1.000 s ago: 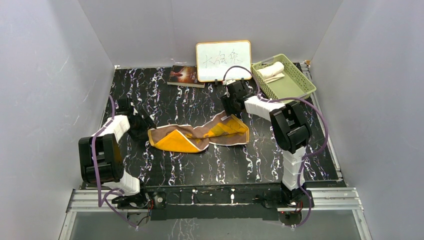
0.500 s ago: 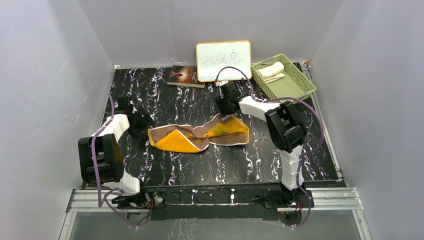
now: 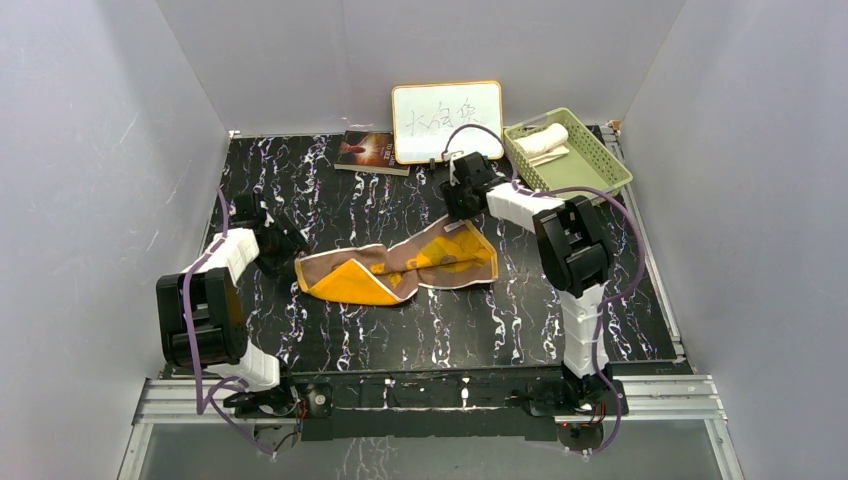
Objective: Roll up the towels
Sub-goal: Flatten out the towel at the center of the board.
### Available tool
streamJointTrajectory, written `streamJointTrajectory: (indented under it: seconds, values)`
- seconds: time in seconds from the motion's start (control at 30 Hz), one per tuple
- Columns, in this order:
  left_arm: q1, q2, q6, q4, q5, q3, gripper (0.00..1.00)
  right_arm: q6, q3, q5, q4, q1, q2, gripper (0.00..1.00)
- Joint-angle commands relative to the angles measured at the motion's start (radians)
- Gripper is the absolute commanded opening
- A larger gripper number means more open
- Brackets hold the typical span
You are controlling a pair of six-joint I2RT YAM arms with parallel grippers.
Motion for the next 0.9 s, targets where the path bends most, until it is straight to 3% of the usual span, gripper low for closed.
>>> streamJointTrajectory:
  seconds: [0.0, 0.1, 0.17, 0.37, 0.5, 0.87]
  values:
    - [0.004, -0.009, -0.002, -0.013, 0.007, 0.009, 0.7, 0.042, -0.014, -0.015, -0.07, -0.06, 0.062, 0.38]
    - [0.005, -0.002, -0.007, -0.004, 0.014, 0.003, 0.7, 0.049, -0.017, 0.047, -0.083, -0.064, 0.065, 0.23]
    - [0.004, 0.002, -0.009, 0.003, 0.016, 0.001, 0.7, 0.067, -0.026, 0.083, -0.079, -0.069, 0.056, 0.01]
    - [0.005, 0.026, -0.013, 0.064, 0.035, -0.012, 0.71, 0.123, -0.096, 0.075, -0.011, -0.117, -0.04, 0.0]
    - [0.004, 0.076, -0.006, 0.094, 0.049, -0.014, 0.65, 0.135, -0.114, 0.069, 0.01, -0.128, -0.097, 0.0]
    - [-0.006, 0.136, 0.002, 0.216, 0.074, -0.04, 0.59, 0.133, -0.115, 0.023, 0.01, -0.129, -0.132, 0.0]
